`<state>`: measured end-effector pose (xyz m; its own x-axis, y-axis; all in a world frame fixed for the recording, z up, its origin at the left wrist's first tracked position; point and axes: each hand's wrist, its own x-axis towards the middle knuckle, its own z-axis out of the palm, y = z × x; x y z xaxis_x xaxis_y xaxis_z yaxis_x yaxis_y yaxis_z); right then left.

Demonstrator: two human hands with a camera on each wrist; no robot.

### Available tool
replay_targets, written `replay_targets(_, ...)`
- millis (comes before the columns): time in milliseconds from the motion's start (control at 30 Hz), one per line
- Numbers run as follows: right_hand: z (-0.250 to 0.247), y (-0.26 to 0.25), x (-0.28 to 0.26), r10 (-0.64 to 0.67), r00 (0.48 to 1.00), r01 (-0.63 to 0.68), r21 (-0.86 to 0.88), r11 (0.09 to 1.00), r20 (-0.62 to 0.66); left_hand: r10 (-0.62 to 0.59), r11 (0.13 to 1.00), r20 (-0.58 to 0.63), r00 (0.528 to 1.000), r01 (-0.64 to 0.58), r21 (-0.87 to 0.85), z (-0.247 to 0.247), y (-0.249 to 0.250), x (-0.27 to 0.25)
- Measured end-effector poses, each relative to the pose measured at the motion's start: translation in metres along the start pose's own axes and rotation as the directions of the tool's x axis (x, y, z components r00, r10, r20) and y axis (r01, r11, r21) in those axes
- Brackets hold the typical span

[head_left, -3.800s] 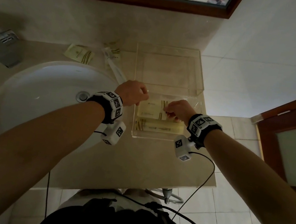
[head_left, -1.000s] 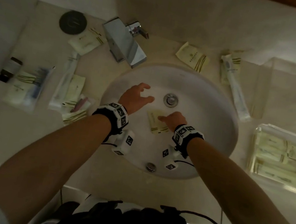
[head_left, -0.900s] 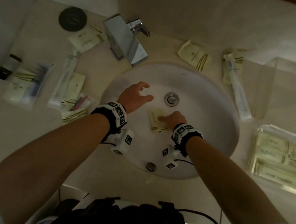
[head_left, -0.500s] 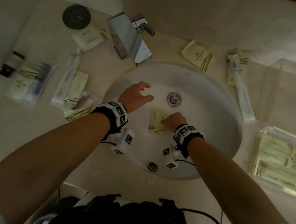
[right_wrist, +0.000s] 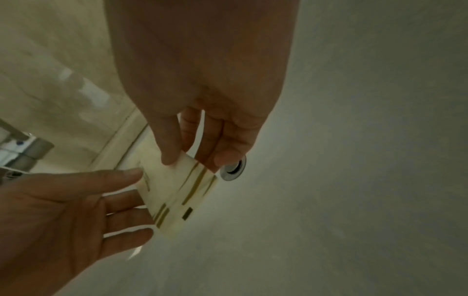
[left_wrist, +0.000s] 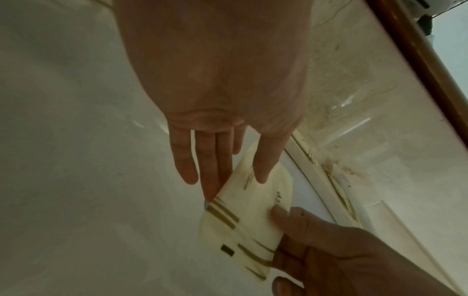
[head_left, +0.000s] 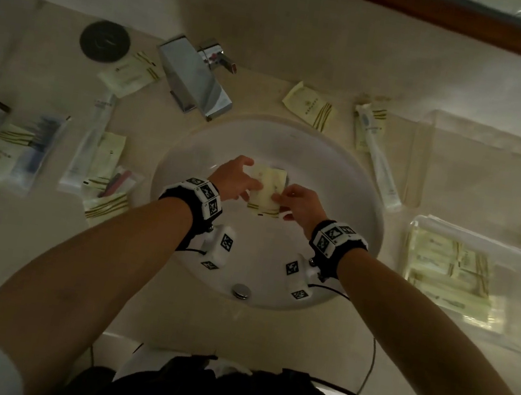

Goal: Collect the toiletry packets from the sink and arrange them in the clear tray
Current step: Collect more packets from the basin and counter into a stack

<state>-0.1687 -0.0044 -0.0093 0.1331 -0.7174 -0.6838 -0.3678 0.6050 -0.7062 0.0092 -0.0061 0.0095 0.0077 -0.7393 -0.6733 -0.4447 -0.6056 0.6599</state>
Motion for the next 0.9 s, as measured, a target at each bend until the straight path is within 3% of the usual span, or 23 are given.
replay_targets(167, -0.017, -0.008, -0.013, -0.028, 0.999, 0.031, 0.085, 0.996, -0.033, 0.01, 1.0, 0.063, 0.998, -0.011, 0.018, 0.015, 0.019, 0.0)
replay_targets(433, -0.037, -0.022, -0.016, -0.067, 0.991, 0.079, 0.112, 0.991, -0.112, 0.035, 0.998, 0.057, 0.998, -0.032, -0.059, 0.024, 0.04, -0.001)
replay_targets(700, -0.049, -0.053, -0.008, -0.125, 0.987, 0.134, 0.081, 0.988, -0.105, 0.11, 0.991, -0.091, 0.99, -0.117, -0.069, 0.013, 0.058, 0.002)
replay_targets(800, -0.057, -0.07, 0.0, -0.182, 0.974, 0.182, -0.011, 0.983, -0.138, 0.092, 0.993, -0.154, 0.984, -0.103, -0.059, 0.005, 0.059, 0.005)
replay_targets(900, -0.063, -0.085, 0.009, -0.284, 0.937, 0.229, -0.256, 0.939, -0.204, 0.068, 0.994, -0.199, 0.978, -0.085, -0.074, -0.001, 0.057, 0.006)
